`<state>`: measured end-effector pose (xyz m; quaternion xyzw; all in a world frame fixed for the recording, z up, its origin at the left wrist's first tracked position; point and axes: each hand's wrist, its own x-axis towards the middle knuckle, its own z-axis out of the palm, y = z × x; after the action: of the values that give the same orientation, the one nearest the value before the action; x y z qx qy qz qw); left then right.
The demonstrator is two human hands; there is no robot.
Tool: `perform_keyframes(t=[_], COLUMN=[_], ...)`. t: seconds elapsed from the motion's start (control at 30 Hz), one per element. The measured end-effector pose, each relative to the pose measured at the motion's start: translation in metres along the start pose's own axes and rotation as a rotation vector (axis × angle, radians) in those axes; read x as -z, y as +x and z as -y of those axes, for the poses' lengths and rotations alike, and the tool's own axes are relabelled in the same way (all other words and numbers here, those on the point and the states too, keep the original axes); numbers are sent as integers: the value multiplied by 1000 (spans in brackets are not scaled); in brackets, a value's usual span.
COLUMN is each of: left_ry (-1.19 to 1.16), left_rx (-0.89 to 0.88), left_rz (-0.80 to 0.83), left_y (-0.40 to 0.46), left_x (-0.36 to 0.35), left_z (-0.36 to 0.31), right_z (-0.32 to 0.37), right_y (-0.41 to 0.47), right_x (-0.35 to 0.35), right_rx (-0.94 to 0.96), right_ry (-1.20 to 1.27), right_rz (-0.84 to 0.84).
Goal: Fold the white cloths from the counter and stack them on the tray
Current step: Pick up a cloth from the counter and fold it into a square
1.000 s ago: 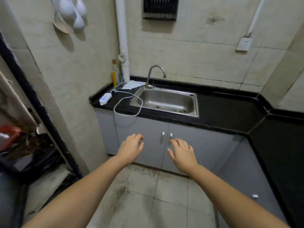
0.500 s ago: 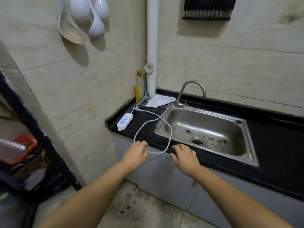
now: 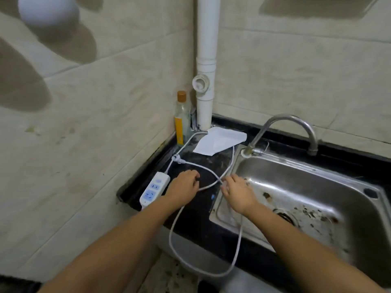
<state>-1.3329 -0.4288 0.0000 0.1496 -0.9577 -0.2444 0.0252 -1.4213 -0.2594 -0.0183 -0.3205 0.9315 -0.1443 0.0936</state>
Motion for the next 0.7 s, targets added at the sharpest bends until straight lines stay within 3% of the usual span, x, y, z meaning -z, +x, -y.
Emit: perform_keyframes(t=[0.33, 0.7], left_ry=[123, 303], left_rx=[74, -3], left_rz=[157, 199], left_y=[167, 213], left_x=[-43, -67], left_z=[35, 55], right_z=[-20, -25], right_y=[178, 223], right_x=[-27, -58], right_rx=[12, 82], right_ry=[61, 48], right_rz=[120, -41])
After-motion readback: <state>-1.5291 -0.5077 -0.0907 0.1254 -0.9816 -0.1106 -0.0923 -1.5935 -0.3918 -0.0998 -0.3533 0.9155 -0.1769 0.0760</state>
